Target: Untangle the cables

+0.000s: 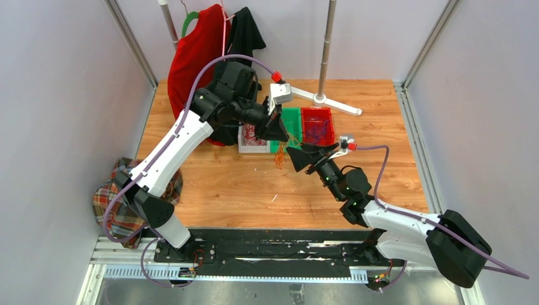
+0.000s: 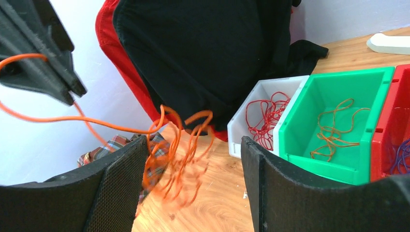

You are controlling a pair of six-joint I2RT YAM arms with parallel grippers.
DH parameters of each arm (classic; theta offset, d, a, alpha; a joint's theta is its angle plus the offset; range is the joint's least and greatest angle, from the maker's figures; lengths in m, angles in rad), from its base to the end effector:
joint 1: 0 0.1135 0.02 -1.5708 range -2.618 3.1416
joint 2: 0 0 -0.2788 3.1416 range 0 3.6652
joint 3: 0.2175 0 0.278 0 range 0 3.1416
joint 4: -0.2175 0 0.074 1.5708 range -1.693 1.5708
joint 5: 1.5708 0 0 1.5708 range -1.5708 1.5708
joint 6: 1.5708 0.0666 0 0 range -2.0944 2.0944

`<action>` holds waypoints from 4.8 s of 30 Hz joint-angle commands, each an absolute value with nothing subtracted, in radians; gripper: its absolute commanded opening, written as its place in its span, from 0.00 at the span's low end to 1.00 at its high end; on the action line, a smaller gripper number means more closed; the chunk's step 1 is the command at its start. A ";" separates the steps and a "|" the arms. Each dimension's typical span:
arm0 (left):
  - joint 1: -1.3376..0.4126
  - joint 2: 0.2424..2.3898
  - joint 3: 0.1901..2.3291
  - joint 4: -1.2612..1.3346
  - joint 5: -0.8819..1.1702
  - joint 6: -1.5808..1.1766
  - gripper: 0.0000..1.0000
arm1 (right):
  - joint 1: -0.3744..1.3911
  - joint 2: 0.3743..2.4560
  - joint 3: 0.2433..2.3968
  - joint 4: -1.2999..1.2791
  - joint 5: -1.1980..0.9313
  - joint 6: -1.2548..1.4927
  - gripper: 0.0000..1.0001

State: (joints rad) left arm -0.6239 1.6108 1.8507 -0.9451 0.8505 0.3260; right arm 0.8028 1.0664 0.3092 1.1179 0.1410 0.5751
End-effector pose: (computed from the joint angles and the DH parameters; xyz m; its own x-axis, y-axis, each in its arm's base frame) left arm 0.2714 -0.2570 0.4384 -0.2262 0.4231 -0.8774 0.9736 0.0691 -0.2177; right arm 0.1837 0.1767 0.2641 -0.1319 0.6386 -0.7582 -0.6543 0.5184 0.5505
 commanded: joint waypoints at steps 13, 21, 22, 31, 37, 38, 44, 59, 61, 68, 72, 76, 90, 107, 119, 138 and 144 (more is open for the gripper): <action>-0.681 1.621 1.849 -0.950 0.863 0.327 0.01 | 0.826 1.396 0.446 1.457 0.174 0.696 0.71; -0.687 1.631 1.921 -0.950 0.907 0.273 0.01 | 0.861 1.455 0.531 1.348 0.238 0.646 0.73; -0.687 1.634 1.949 -0.950 0.916 0.253 0.01 | 0.861 1.463 0.530 1.334 0.259 0.637 0.73; -0.687 1.707 2.395 -0.946 0.937 0.057 0.01 | 0.764 1.600 0.431 1.292 0.267 0.760 0.47; -0.687 1.699 2.549 -0.942 0.862 0.121 0.00 | 0.763 1.576 0.424 1.177 0.270 0.733 0.46; -0.687 1.696 2.568 -0.933 0.845 0.133 0.00 | 0.764 1.571 0.417 1.169 0.276 0.729 0.47; -0.687 1.621 2.531 -0.798 0.757 0.159 0.00 | 0.764 1.586 0.389 1.161 0.271 0.738 0.48; -0.687 1.511 2.269 -0.791 0.641 0.345 0.00 | 0.763 1.354 0.460 0.922 0.245 0.574 0.53; -0.687 1.503 2.217 -0.792 0.625 0.381 0.00 | 0.760 1.314 0.484 0.857 0.268 0.535 0.55; -0.681 1.587 2.188 -0.832 0.505 0.506 0.00 | 0.660 1.201 0.503 0.756 0.264 0.568 0.59; -0.674 1.622 2.111 -0.747 0.446 0.512 0.00 | 0.641 1.179 0.518 0.698 0.287 0.543 0.59; -0.669 1.672 2.087 -0.709 0.439 0.508 0.00 | 0.628 1.176 0.500 0.690 0.295 0.556 0.59; -0.650 1.816 2.016 -0.532 0.380 0.493 0.00 | 0.598 1.110 0.398 0.663 0.396 0.620 0.58; -0.586 2.047 2.045 -0.405 0.477 0.459 0.00 | 0.552 1.033 0.339 0.641 0.362 0.621 0.60; -0.559 2.146 1.953 -0.472 0.209 0.648 0.00 | 0.509 0.948 0.365 0.537 0.296 0.594 0.61; -0.597 2.240 2.013 -0.677 0.090 0.708 0.63 | 0.497 0.928 0.453 0.381 0.253 0.552 0.61; -0.554 2.146 2.140 -0.838 0.261 0.571 0.93 | 0.498 0.959 0.507 0.311 0.242 0.537 0.64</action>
State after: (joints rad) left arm -0.5850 2.2593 2.0472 -0.7250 0.1455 0.6540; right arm 0.5117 0.9409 0.4526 0.3542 0.2604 0.5625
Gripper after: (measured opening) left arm 0.905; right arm 0.628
